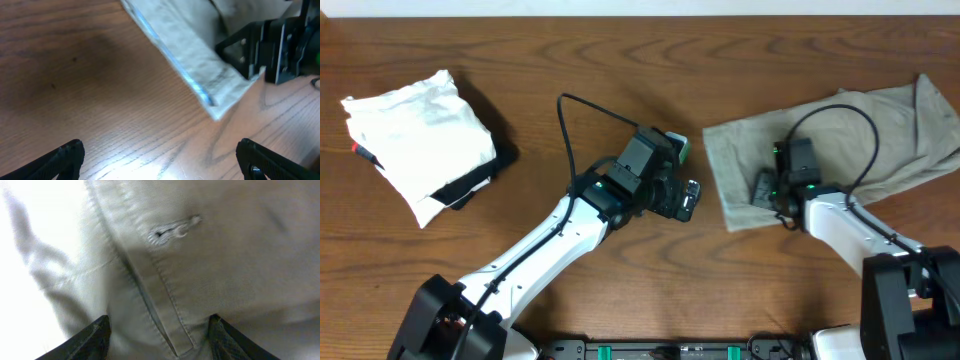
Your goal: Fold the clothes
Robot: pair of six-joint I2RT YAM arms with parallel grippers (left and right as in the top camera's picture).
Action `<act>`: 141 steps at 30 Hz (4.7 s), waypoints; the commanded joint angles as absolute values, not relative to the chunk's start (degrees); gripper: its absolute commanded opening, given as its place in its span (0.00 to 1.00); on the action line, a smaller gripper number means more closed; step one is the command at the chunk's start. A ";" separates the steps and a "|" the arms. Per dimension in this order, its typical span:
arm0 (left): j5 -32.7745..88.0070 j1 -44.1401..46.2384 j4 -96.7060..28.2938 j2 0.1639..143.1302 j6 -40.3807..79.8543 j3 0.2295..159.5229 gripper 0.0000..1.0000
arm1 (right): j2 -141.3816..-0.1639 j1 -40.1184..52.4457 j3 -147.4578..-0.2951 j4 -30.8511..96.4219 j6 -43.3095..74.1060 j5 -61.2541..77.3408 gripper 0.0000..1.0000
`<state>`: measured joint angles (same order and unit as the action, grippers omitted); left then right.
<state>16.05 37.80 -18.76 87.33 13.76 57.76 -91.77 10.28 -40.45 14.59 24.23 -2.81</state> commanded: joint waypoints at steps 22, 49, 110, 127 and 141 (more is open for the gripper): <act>16.32 36.95 -7.33 88.29 15.35 58.52 0.87 | -71.29 10.39 -50.28 29.15 22.83 1.45 0.79; 24.86 39.55 9.76 114.59 19.46 58.52 0.87 | -62.57 4.89 -50.89 45.06 23.11 -4.16 0.80; 39.44 16.84 -5.96 114.30 22.74 58.52 0.86 | -98.28 -28.01 -50.89 21.98 13.58 7.07 0.47; 39.44 16.84 -5.96 114.30 22.74 58.52 0.86 | -97.93 -31.42 -52.62 30.20 16.58 2.87 0.01; 39.44 16.84 -5.98 114.30 22.76 58.52 0.86 | -97.93 -38.39 -58.98 44.95 18.65 -7.35 0.15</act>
<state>42.89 17.30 -4.19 111.63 22.65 60.75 -97.86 -36.86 -58.17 43.83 17.87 -1.50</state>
